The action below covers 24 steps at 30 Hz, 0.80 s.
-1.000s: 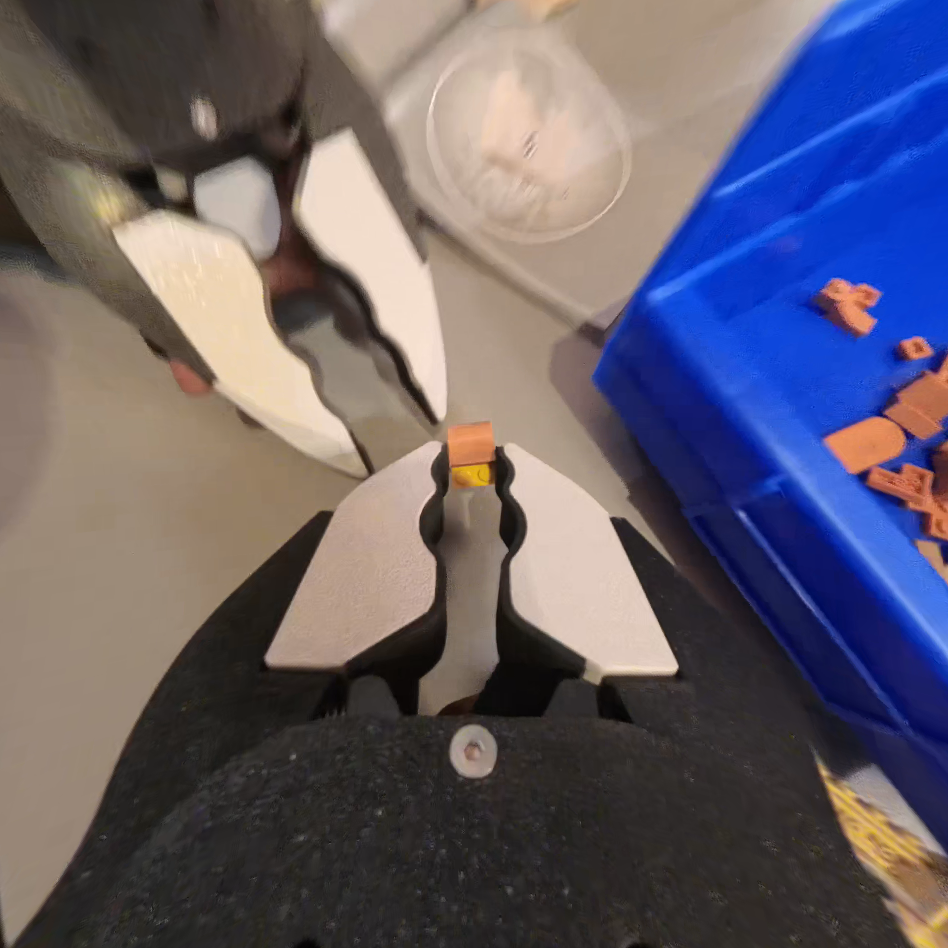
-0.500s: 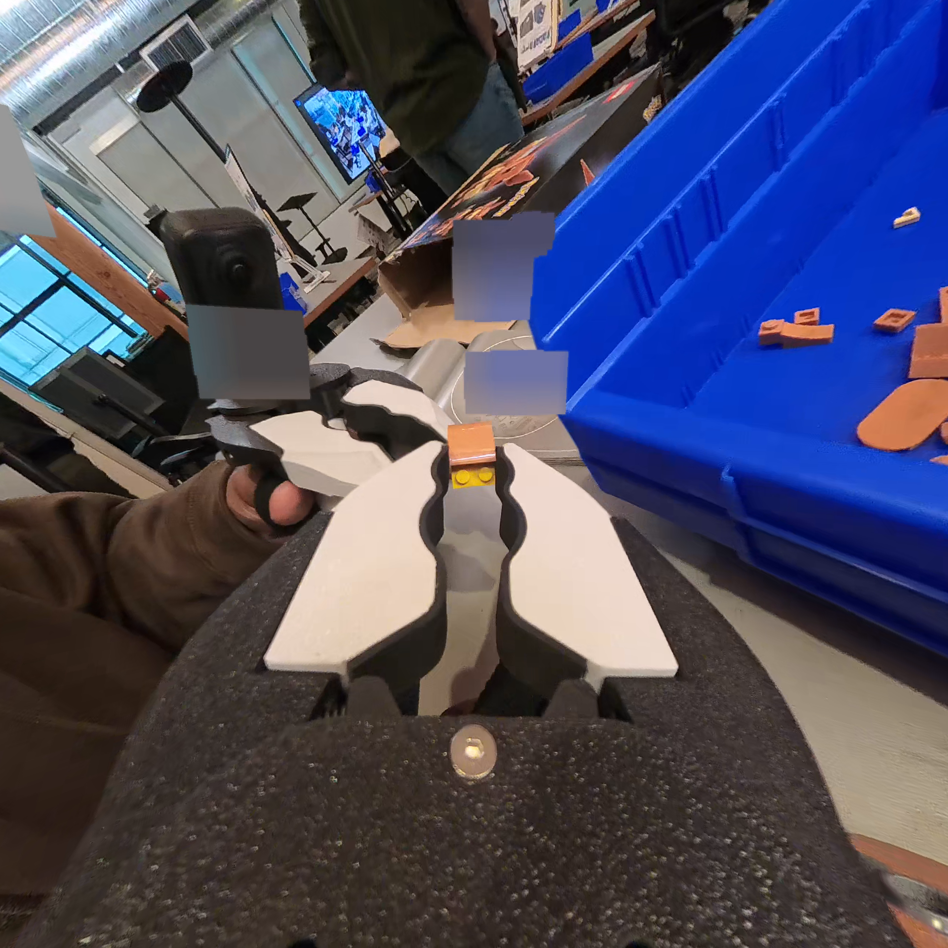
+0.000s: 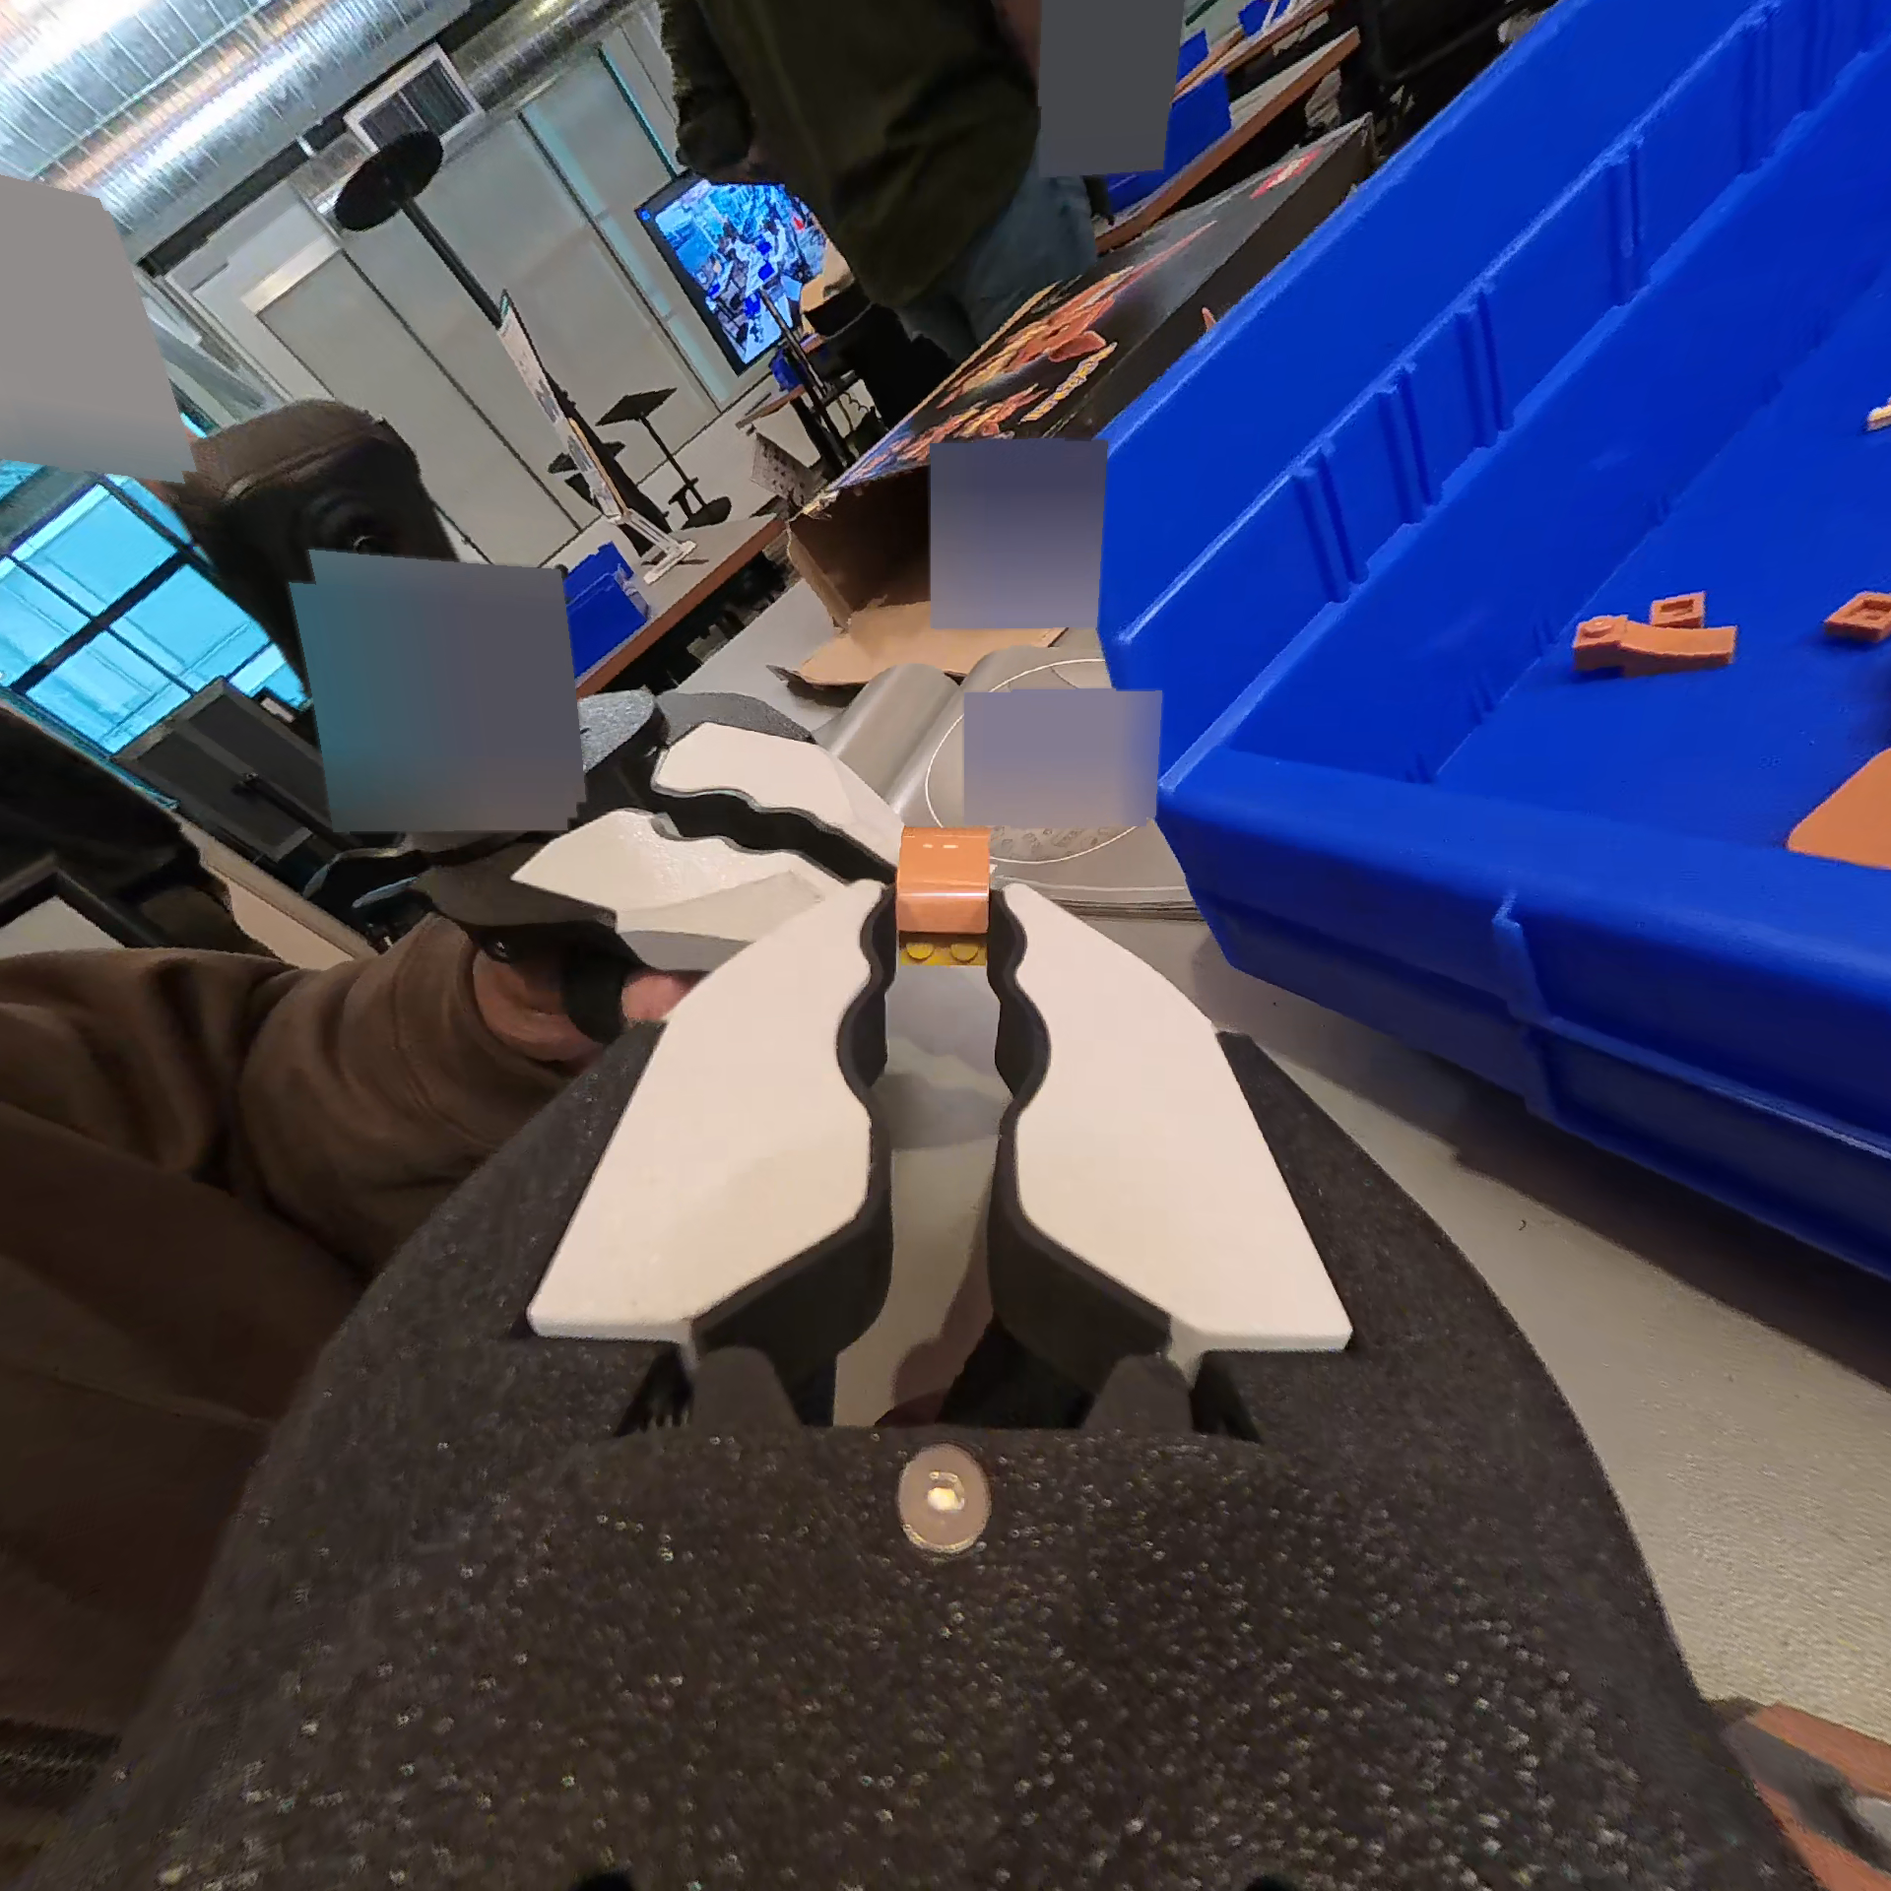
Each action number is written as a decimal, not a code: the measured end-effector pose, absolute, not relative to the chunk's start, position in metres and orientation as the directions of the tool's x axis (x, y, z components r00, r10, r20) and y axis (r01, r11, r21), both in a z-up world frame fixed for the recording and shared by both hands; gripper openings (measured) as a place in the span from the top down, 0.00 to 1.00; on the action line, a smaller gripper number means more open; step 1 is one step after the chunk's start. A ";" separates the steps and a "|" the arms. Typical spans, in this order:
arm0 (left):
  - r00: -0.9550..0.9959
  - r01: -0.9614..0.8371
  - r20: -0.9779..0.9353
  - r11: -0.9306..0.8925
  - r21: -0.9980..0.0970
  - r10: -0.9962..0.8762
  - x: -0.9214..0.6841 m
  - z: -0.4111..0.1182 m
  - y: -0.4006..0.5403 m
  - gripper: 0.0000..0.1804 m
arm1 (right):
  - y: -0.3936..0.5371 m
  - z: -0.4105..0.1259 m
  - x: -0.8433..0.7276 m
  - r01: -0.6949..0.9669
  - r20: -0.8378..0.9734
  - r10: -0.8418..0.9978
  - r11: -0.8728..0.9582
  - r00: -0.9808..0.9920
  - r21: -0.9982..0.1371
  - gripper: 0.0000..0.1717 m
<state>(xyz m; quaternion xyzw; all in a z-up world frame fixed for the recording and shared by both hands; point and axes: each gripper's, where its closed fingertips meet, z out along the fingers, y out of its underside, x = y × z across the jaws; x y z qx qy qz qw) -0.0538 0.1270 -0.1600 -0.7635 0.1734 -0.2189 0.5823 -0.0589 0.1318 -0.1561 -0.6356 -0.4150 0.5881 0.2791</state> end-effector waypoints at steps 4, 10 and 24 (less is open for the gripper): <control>0.853 0.054 0.207 -0.315 -0.948 -0.479 -0.072 -0.164 0.130 0.98 | 0.134 -0.152 -0.056 0.181 -0.523 0.851 -0.508 -0.050 -0.842 0.90; 0.818 0.110 0.264 -0.312 -0.944 -0.511 -0.078 -0.154 0.128 0.98 | 0.149 -0.149 -0.049 0.164 -0.553 0.832 -0.541 -0.042 -0.825 0.90; 0.815 0.108 0.204 -0.204 -0.973 -0.542 -0.073 -0.138 0.127 0.98 | 0.135 -0.206 -0.047 0.517 0.014 1.000 0.008 0.007 -0.856 0.90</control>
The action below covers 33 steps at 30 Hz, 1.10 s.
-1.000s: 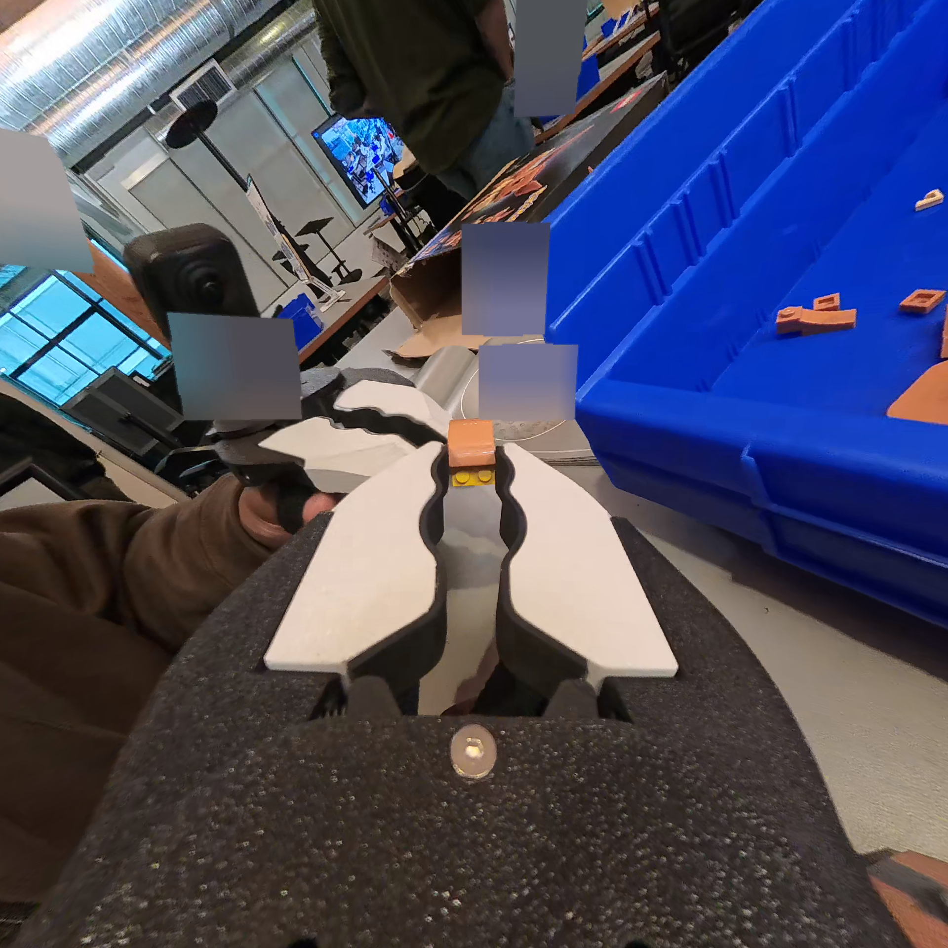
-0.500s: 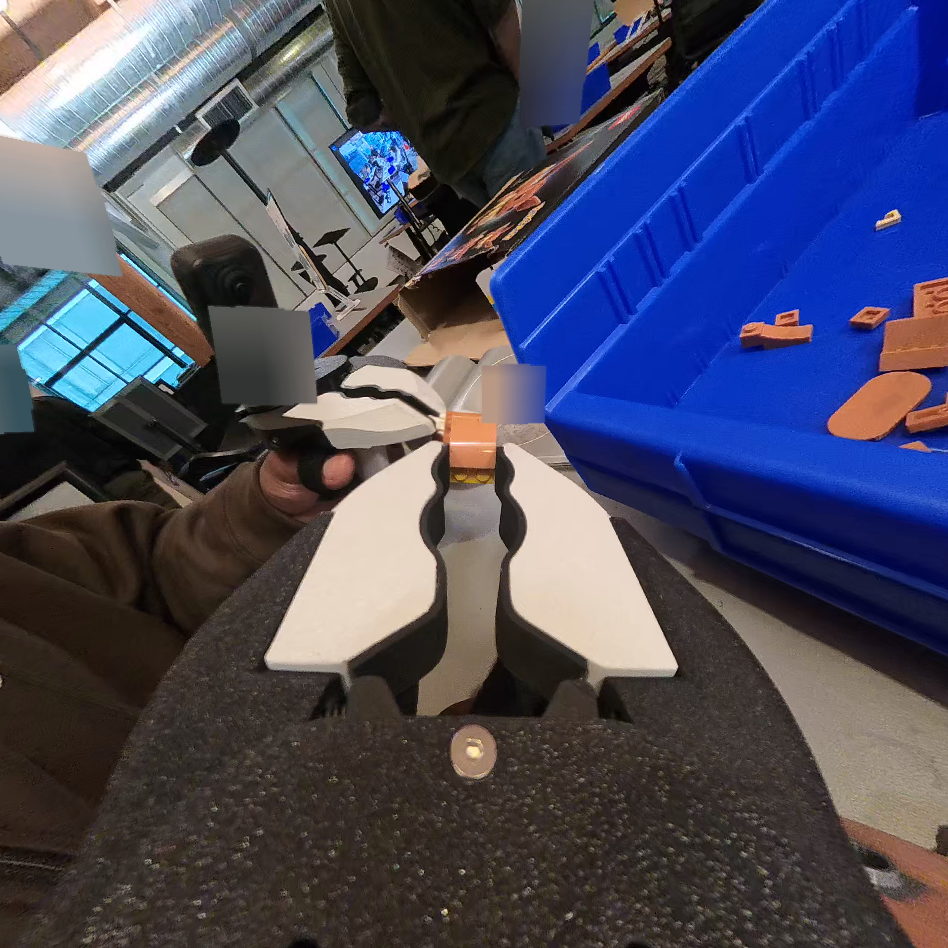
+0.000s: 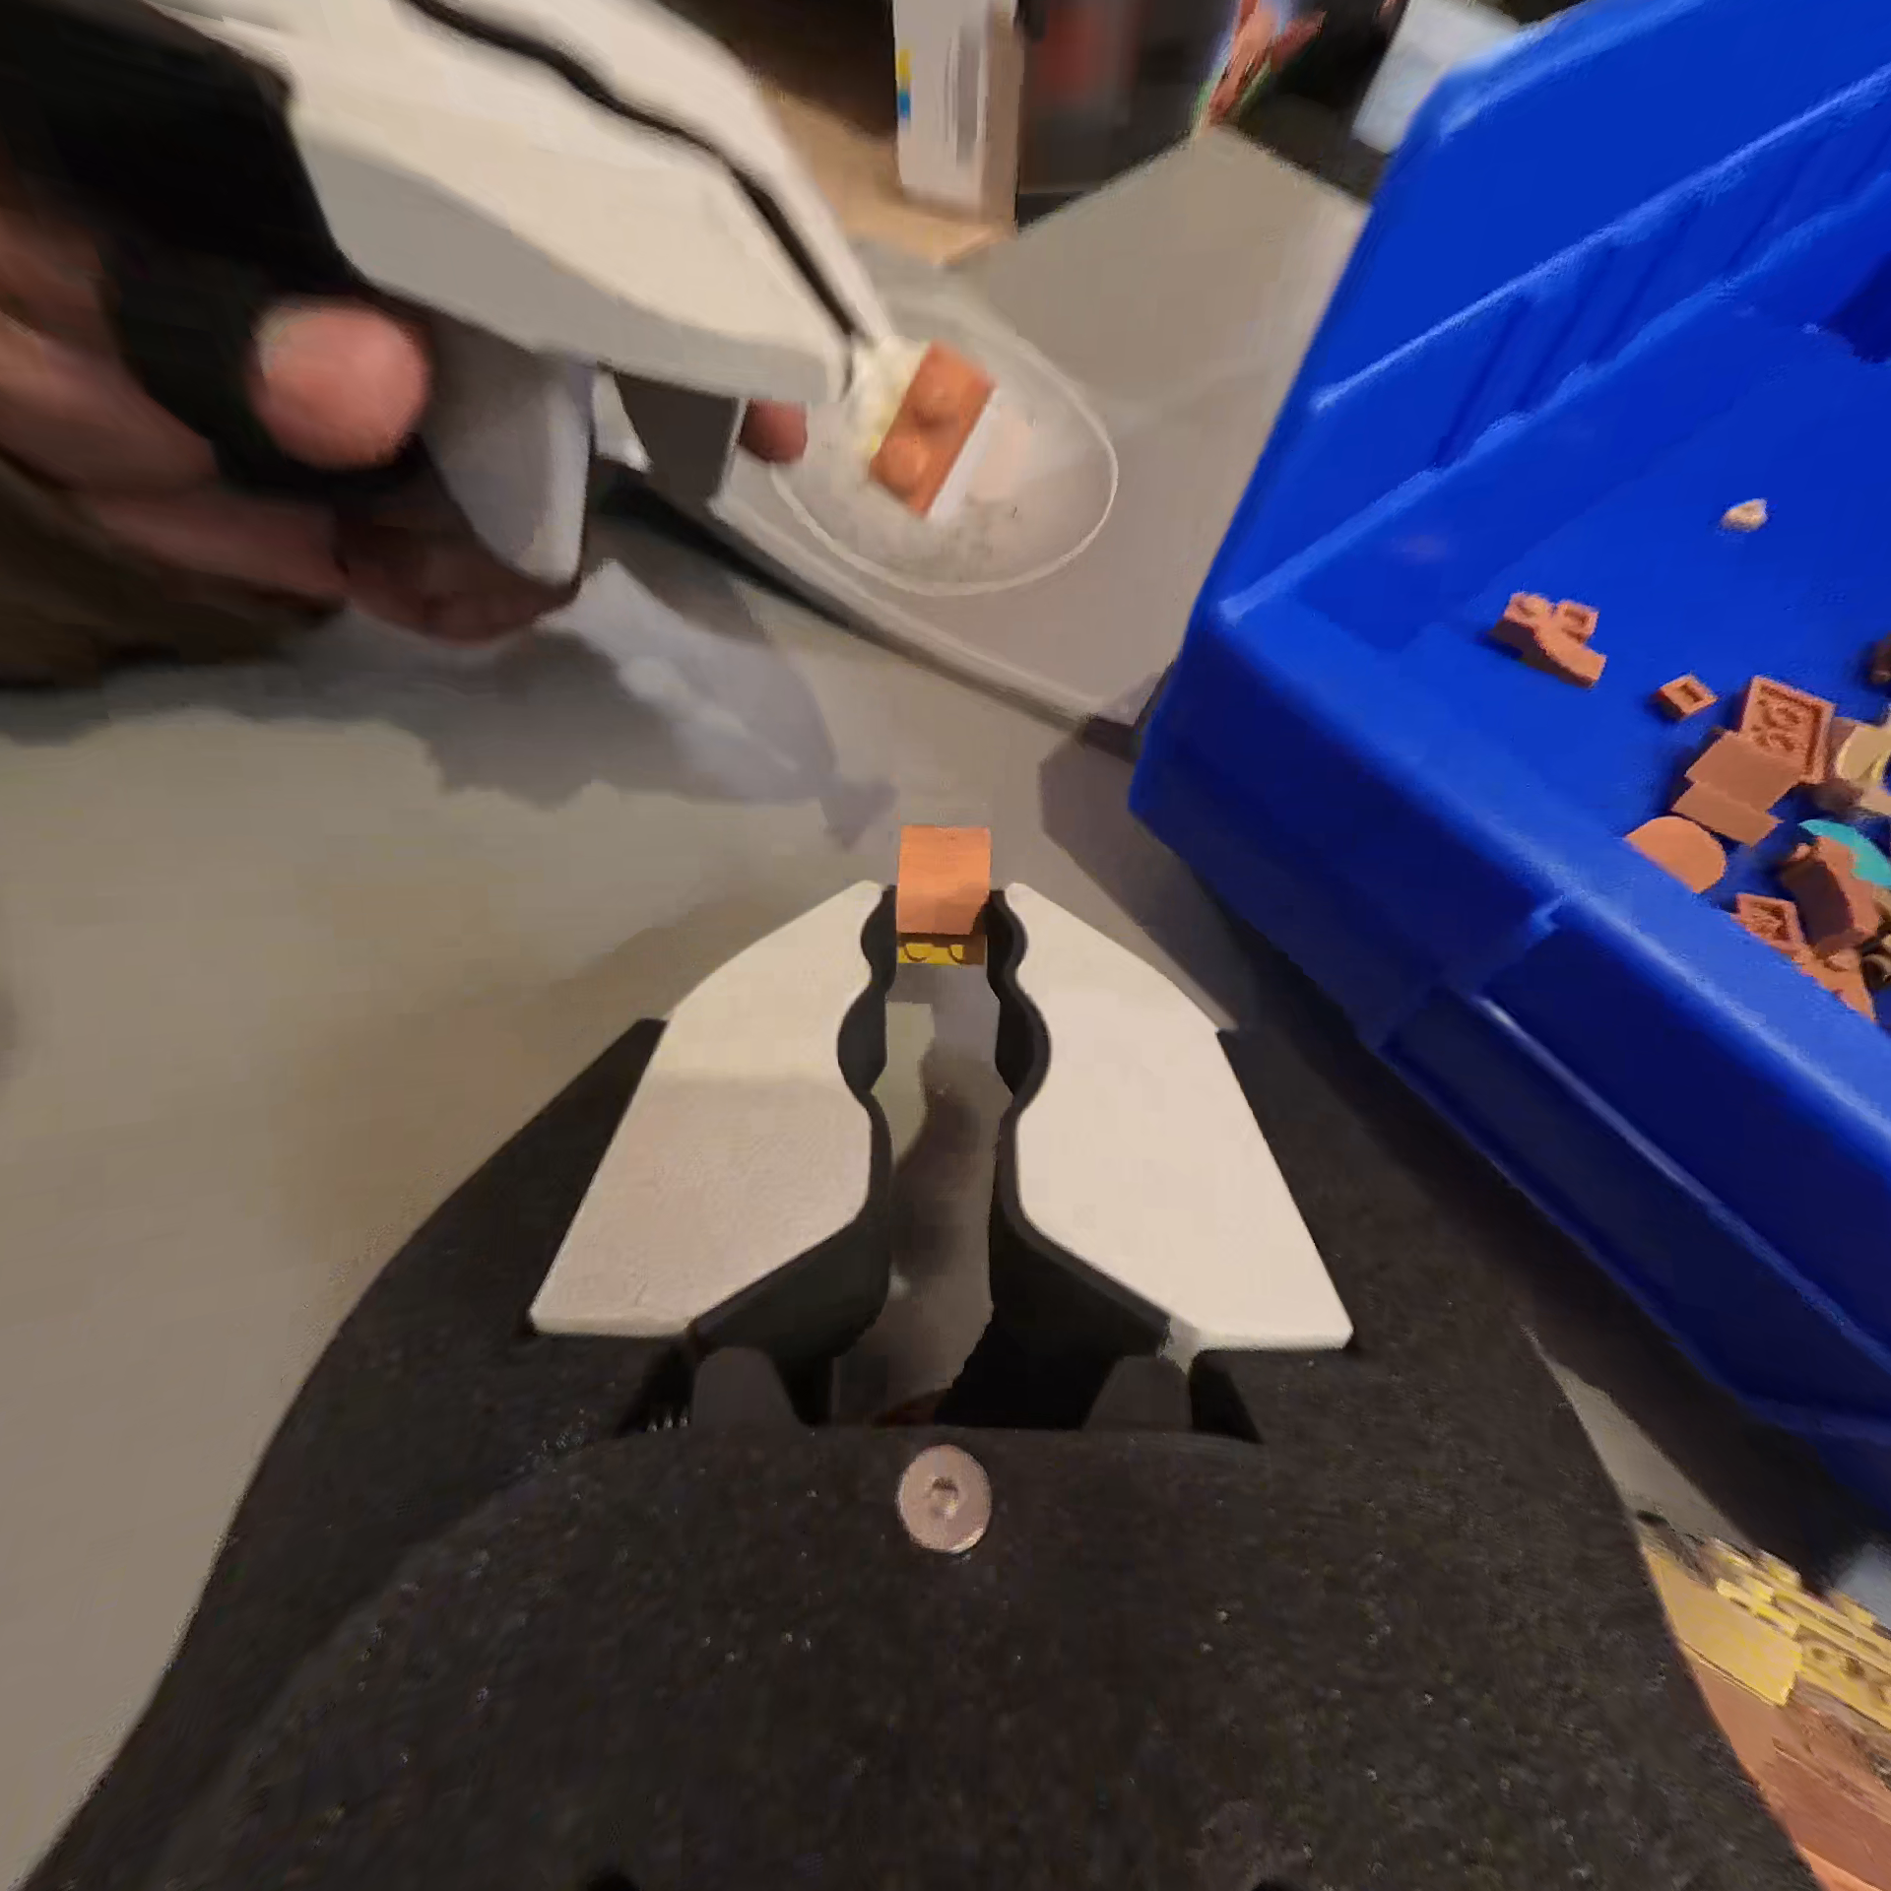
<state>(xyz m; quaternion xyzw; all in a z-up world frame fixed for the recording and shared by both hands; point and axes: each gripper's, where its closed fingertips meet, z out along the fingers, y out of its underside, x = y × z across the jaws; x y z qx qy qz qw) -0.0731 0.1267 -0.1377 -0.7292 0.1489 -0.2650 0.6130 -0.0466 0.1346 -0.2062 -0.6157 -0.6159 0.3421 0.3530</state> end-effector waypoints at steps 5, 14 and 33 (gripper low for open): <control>0.867 -0.046 0.034 -0.150 -0.988 -0.496 -0.074 -0.141 0.128 0.98 | 0.132 -0.225 -0.041 0.622 0.109 0.993 0.112 -0.043 -0.775 0.88; 0.844 -0.375 -0.325 -0.037 -0.926 -0.426 -0.062 -0.145 0.126 0.98 | 0.133 -0.151 -0.047 0.273 -0.041 0.999 -0.040 0.005 -0.961 0.87; 0.799 -0.394 -0.331 -0.021 -0.919 -0.502 -0.044 -0.149 0.120 0.98 | 0.125 -0.155 -0.047 0.265 -0.001 0.999 0.012 -0.049 -0.964 0.94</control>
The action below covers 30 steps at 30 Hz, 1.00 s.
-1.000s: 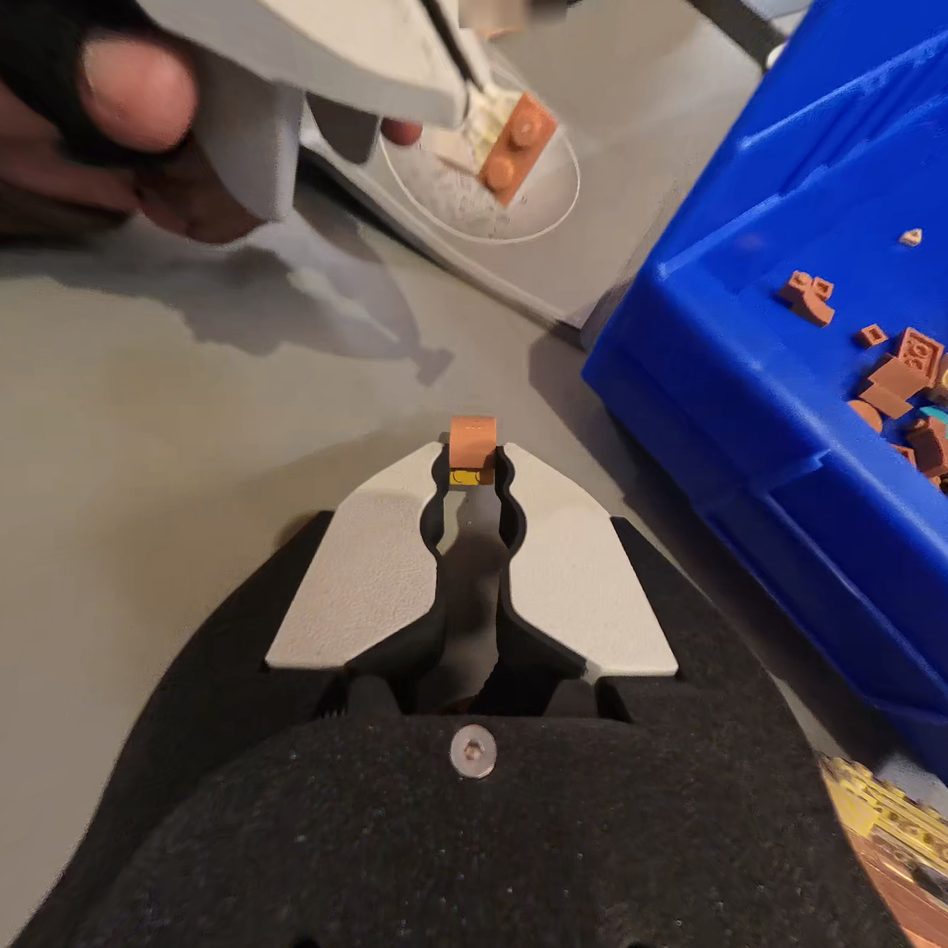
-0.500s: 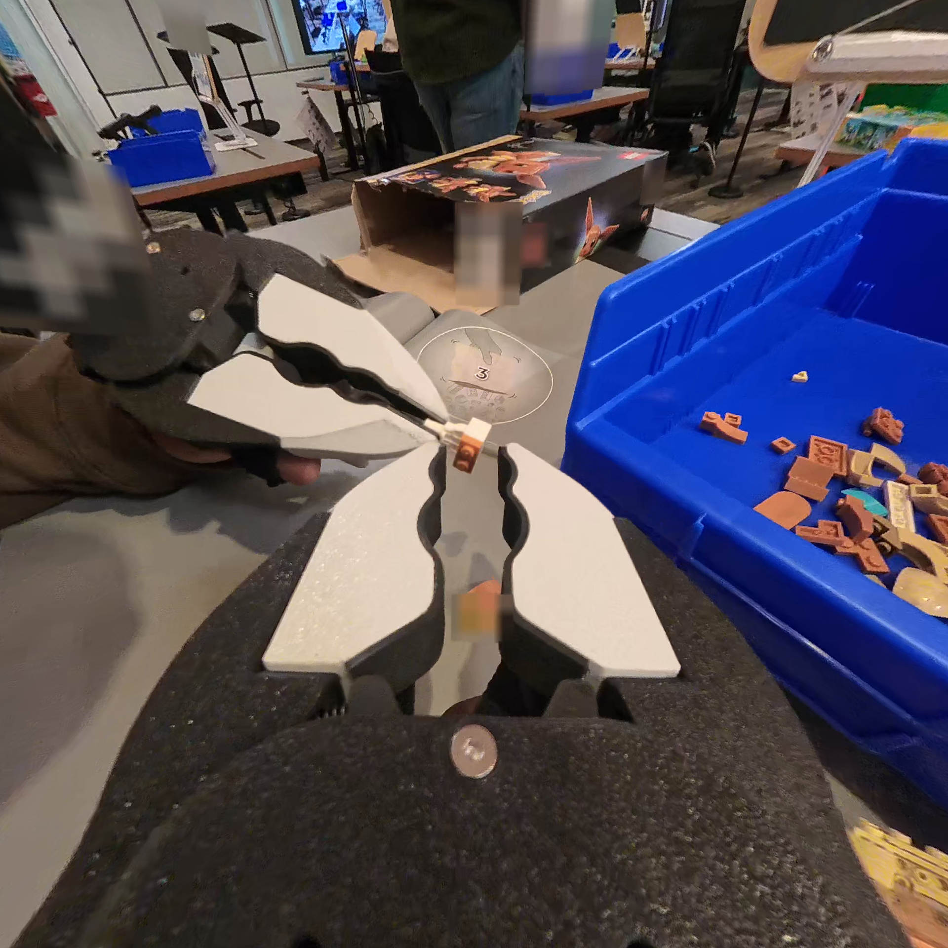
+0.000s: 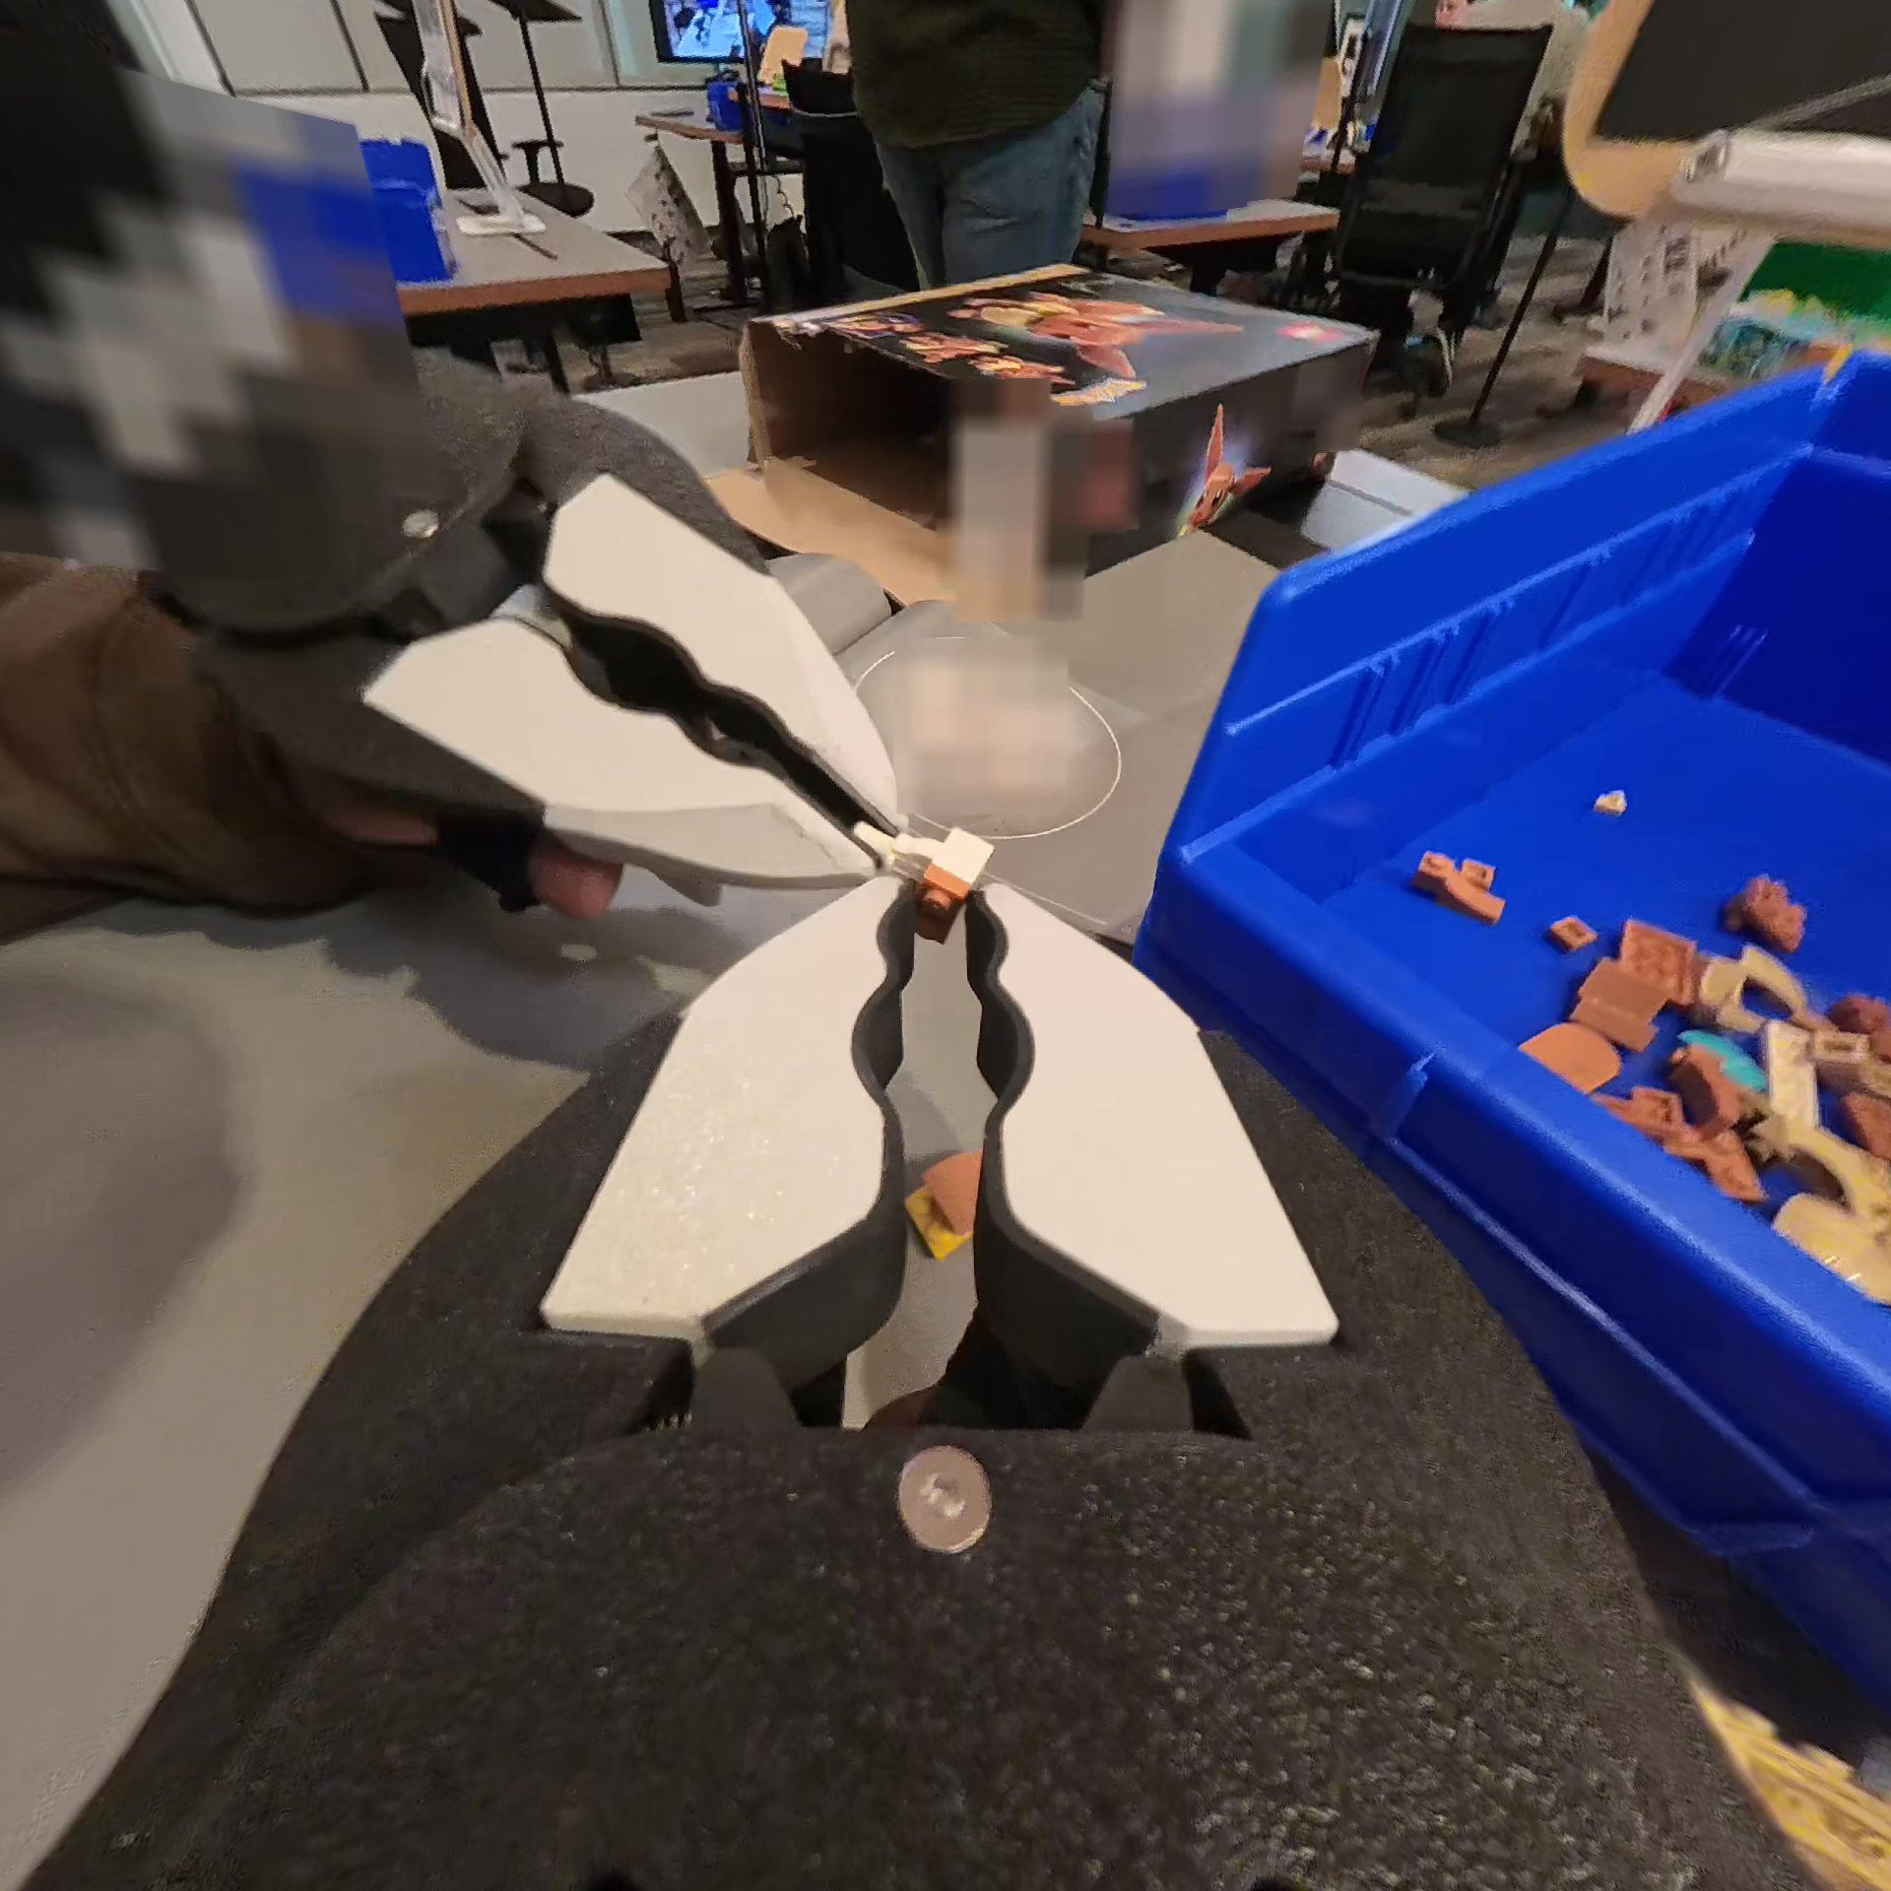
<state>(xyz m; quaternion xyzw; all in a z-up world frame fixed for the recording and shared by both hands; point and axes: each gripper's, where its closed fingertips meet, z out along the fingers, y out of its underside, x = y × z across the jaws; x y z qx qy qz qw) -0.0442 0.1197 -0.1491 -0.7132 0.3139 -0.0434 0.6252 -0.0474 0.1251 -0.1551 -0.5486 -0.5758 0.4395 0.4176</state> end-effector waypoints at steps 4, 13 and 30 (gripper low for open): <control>0.791 -0.252 -0.149 -0.095 -0.963 -0.593 -0.042 -0.147 0.116 0.97 | 0.121 -0.152 -0.045 0.269 0.065 0.993 0.089 -0.097 -0.959 0.94; 0.749 -0.090 0.076 -0.215 -0.973 -0.659 -0.039 -0.148 0.113 0.97 | 0.118 -0.151 -0.040 0.289 0.042 0.986 0.088 -0.161 -0.953 0.95; 0.801 -0.011 0.262 -0.451 -0.892 -0.538 -0.047 -0.172 0.117 0.98 | 0.125 -0.166 -0.046 0.304 0.689 0.720 0.677 -0.085 -0.670 0.86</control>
